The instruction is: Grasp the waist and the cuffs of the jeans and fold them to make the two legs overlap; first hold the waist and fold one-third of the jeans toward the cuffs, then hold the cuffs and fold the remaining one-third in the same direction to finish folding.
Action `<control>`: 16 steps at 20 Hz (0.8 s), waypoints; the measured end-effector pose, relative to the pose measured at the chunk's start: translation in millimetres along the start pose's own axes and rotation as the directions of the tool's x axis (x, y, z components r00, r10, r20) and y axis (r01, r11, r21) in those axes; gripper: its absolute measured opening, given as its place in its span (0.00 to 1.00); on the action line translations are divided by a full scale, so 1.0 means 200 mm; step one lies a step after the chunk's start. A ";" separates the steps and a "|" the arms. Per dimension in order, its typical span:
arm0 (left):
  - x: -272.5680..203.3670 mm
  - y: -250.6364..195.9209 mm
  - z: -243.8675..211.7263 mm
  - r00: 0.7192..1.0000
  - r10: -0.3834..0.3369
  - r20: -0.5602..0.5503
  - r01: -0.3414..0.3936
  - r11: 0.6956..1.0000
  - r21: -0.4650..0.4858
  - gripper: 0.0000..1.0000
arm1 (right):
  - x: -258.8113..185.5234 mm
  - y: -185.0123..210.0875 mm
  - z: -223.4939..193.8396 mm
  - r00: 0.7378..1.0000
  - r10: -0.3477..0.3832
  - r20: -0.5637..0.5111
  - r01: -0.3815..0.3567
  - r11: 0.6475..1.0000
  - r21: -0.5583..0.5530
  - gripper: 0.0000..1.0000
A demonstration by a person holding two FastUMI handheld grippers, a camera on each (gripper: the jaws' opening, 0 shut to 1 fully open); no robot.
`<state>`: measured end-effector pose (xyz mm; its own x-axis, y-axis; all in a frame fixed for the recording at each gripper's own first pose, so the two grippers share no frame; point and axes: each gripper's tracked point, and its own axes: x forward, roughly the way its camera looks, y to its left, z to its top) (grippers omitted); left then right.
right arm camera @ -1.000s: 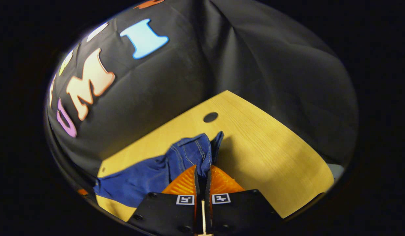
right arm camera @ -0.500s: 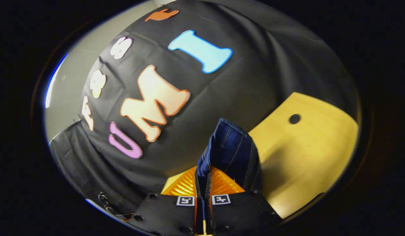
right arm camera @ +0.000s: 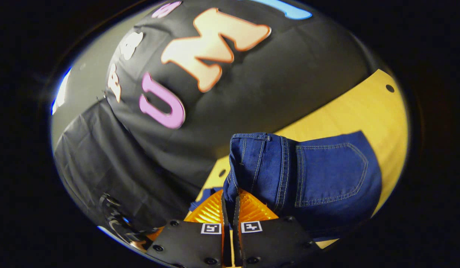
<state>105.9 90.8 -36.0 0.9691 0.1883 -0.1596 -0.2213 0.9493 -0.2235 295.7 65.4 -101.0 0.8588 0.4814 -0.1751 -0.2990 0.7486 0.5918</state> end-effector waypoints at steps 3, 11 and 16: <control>0.00 0.13 -0.01 0.999 0.034 -0.004 -0.035 0.999 -0.030 0.95 | 0.15 -0.02 -0.26 0.988 -0.093 -0.126 0.080 0.991 -0.105 0.05; 0.01 0.32 -0.01 0.993 0.118 0.010 -0.117 0.990 -0.074 0.96 | 0.12 -0.04 -0.24 0.978 -0.154 -0.138 0.115 0.959 -0.259 0.05; 0.09 0.44 -0.03 0.991 0.137 -0.008 -0.137 0.987 -0.080 0.96 | 0.12 -0.06 -0.24 0.966 -0.206 -0.158 0.136 0.920 -0.368 0.05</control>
<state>103.8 176.8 -64.3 0.9288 0.3143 -0.1965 -0.3599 0.8914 -0.2755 300.5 89.6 -150.3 0.8255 0.3823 -0.4152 -0.3112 0.9220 0.2304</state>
